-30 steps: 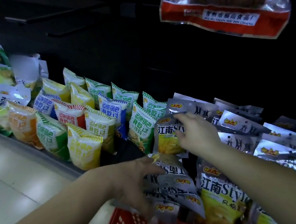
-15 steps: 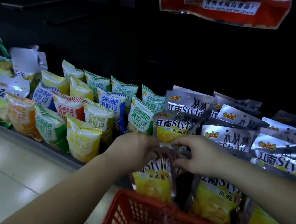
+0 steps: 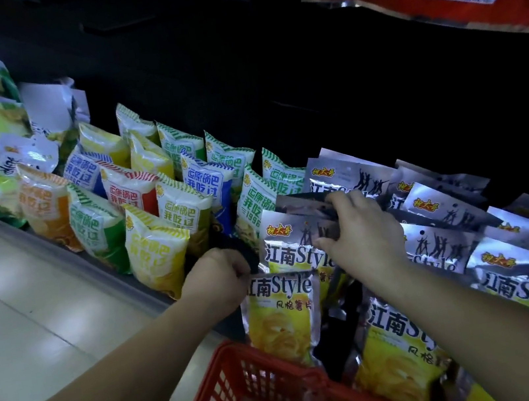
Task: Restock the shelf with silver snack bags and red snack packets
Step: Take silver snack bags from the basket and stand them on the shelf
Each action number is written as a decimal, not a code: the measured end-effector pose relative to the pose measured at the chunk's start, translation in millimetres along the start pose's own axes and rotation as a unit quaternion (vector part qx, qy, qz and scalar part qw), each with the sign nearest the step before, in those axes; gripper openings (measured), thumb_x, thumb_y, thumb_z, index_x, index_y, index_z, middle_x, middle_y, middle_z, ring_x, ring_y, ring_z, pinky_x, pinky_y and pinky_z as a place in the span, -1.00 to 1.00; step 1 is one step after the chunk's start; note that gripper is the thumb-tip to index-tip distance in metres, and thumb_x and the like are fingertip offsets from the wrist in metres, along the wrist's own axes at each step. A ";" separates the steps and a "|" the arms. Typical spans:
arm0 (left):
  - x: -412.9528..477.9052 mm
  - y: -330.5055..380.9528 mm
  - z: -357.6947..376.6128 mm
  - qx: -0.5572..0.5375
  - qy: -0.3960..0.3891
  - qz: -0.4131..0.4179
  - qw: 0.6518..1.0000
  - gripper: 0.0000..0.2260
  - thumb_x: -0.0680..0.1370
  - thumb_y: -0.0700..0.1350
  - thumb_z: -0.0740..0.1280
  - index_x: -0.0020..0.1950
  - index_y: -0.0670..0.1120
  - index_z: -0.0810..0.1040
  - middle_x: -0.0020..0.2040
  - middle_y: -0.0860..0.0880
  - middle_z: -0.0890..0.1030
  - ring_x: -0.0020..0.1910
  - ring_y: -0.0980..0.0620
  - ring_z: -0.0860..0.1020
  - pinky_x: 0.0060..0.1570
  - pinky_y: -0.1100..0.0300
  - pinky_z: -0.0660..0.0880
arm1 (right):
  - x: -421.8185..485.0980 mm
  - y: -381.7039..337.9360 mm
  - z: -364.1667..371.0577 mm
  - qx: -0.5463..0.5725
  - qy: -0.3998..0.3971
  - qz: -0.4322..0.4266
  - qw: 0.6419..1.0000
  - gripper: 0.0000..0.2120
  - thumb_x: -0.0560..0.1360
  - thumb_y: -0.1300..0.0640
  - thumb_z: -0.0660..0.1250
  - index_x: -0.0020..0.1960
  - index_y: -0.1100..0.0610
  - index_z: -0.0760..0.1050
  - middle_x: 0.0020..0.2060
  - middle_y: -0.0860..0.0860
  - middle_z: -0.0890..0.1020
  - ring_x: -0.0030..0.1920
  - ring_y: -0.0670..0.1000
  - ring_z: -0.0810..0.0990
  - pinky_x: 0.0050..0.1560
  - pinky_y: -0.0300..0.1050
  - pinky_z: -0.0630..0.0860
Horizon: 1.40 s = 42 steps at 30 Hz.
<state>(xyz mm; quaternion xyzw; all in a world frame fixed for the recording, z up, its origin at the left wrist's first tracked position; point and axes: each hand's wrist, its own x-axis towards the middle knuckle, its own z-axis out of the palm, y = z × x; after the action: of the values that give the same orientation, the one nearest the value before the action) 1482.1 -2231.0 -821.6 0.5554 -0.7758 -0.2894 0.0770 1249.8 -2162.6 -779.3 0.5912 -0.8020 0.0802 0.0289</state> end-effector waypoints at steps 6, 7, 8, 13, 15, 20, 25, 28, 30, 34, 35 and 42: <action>4.3 31.7 -9.6 -0.088 0.065 0.157 0.981 -0.94 0.61 -0.08 0.37 0.06 0.02 0.61 -0.12 0.18 0.54 -0.14 0.12 0.54 -0.16 0.15 0.52 | -37.7 5.4 -12.4 0.089 0.147 -0.111 0.979 -0.76 0.54 -0.02 0.37 0.16 0.04 0.57 0.02 -0.06 0.51 0.08 0.04 0.50 0.05 0.01 0.48; 4.1 38.5 -11.1 -0.120 0.073 0.175 0.975 -0.96 0.61 -0.08 0.38 0.04 0.02 0.61 -0.09 0.16 0.59 -0.12 0.13 0.58 -0.14 0.12 0.56 | -44.2 3.7 -15.8 0.113 0.139 -0.117 0.977 -0.76 0.55 -0.05 0.30 0.13 0.04 0.58 -0.01 -0.09 0.52 0.05 0.02 0.51 0.00 -0.02 0.48; 2.3 43.7 -11.2 -0.141 0.077 0.188 0.969 -0.98 0.60 -0.09 0.40 0.01 0.01 0.61 -0.06 0.11 0.62 -0.11 0.12 0.61 -0.12 0.08 0.60 | -49.4 1.4 -19.4 0.137 0.119 -0.110 0.977 -0.70 0.56 -0.12 0.24 0.12 0.02 0.59 -0.03 -0.10 0.53 0.03 0.01 0.52 -0.03 -0.05 0.48; -18.7 37.1 1.5 -0.175 0.062 0.159 0.970 -0.84 0.54 -0.12 0.47 -0.18 0.12 0.59 -0.11 0.08 0.61 -0.16 0.12 0.63 -0.12 -0.03 0.63 | -52.8 -0.1 -23.2 0.140 -0.060 -0.036 0.988 -0.42 0.41 -0.55 0.14 0.03 -0.13 0.60 -0.12 -0.21 0.56 -0.06 -0.12 0.56 -0.09 -0.09 0.56; -25.0 26.7 4.5 -0.165 0.054 0.128 0.976 -0.85 0.54 -0.09 0.48 -0.18 0.11 0.61 -0.12 0.09 0.62 -0.16 0.14 0.62 -0.12 -0.03 0.62 | -52.4 -0.5 -20.5 0.147 -0.124 -0.044 0.980 -0.57 0.44 -0.45 0.28 -0.07 -0.11 0.60 -0.21 -0.21 0.60 -0.14 -0.14 0.60 -0.12 -0.05 0.62; -25.8 25.3 -8.3 -0.263 0.053 0.073 0.961 -0.91 0.57 -0.09 0.46 -0.11 -0.04 0.63 -0.19 -0.09 0.66 -0.18 -0.15 0.65 -0.18 -0.12 0.61 | -59.2 -14.9 -21.4 0.127 -0.180 -0.027 0.975 -0.75 0.53 -0.15 0.37 -0.26 -0.08 0.46 -0.35 -0.14 0.53 -0.22 -0.03 0.56 -0.23 -0.11 0.52; -27.3 27.9 -9.3 -0.283 0.025 0.041 0.958 -0.84 0.54 -0.07 0.50 0.07 0.03 0.57 -0.01 0.08 0.62 -0.03 0.06 0.63 0.03 -0.01 0.61 | -52.9 -14.5 -33.5 0.105 -0.117 0.003 0.988 -0.80 0.55 -0.01 0.31 -0.19 0.08 0.47 -0.33 -0.02 0.57 -0.30 -0.01 0.53 -0.34 -0.15 0.41; -30.8 22.5 -2.4 -0.251 0.010 0.029 0.967 -0.88 0.52 -0.06 0.49 -0.03 0.05 0.57 -0.09 0.04 0.66 -0.08 -0.01 0.65 0.02 -0.11 0.62 | -53.7 -11.3 -40.6 0.064 -0.110 -0.034 0.991 -0.86 0.60 -0.03 0.32 -0.08 0.01 0.54 -0.19 -0.09 0.62 -0.16 0.00 0.57 -0.23 -0.12 0.50; -32.1 21.6 -0.7 -0.235 0.016 0.024 0.972 -0.91 0.54 -0.06 0.47 -0.09 0.03 0.57 -0.15 0.02 0.67 -0.12 -0.01 0.66 -0.01 -0.11 0.62 | -57.5 -7.5 -38.5 0.073 -0.117 -0.037 0.990 -0.82 0.61 -0.03 0.33 -0.13 0.00 0.49 -0.21 -0.08 0.58 -0.16 0.02 0.54 -0.23 -0.09 0.49; -34.3 24.3 -4.8 -0.206 0.026 0.008 0.978 -0.83 0.58 -0.06 0.43 0.12 -0.07 0.57 0.02 0.07 0.63 0.04 -0.01 0.62 0.09 0.02 0.59 | -67.7 -3.4 -34.2 0.110 -0.130 -0.018 0.985 -0.76 0.57 -0.13 0.37 -0.16 -0.02 0.47 -0.20 -0.09 0.56 -0.14 0.03 0.56 -0.24 -0.09 0.48; -34.1 24.9 -8.4 -0.168 0.044 0.011 0.985 -0.74 0.56 -0.06 0.44 0.22 -0.07 0.54 0.09 0.05 0.58 0.06 -0.02 0.60 0.10 0.04 0.58 | -69.7 -1.5 -36.7 0.129 -0.116 -0.019 0.985 -0.83 0.56 -0.16 0.37 -0.05 -0.08 0.54 -0.10 -0.14 0.58 -0.06 0.01 0.58 -0.17 -0.09 0.51; -59.2 74.2 -27.4 -0.182 0.045 0.139 0.972 -0.91 0.60 -0.12 0.36 -0.05 0.09 0.56 -0.13 0.13 0.63 -0.22 0.16 0.60 -0.22 0.14 0.54 | -91.0 48.5 -66.1 0.110 -0.091 0.067 0.987 -0.78 0.55 0.07 0.27 0.17 -0.06 0.54 0.03 -0.09 0.56 0.10 0.04 0.53 -0.02 0.00 0.56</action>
<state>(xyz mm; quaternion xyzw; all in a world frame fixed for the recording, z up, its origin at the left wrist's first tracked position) 1455.5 -2171.3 -747.5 0.4311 -0.7755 -0.3867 0.2516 1227.6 -2052.0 -731.6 0.5409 -0.8252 0.1153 -0.1150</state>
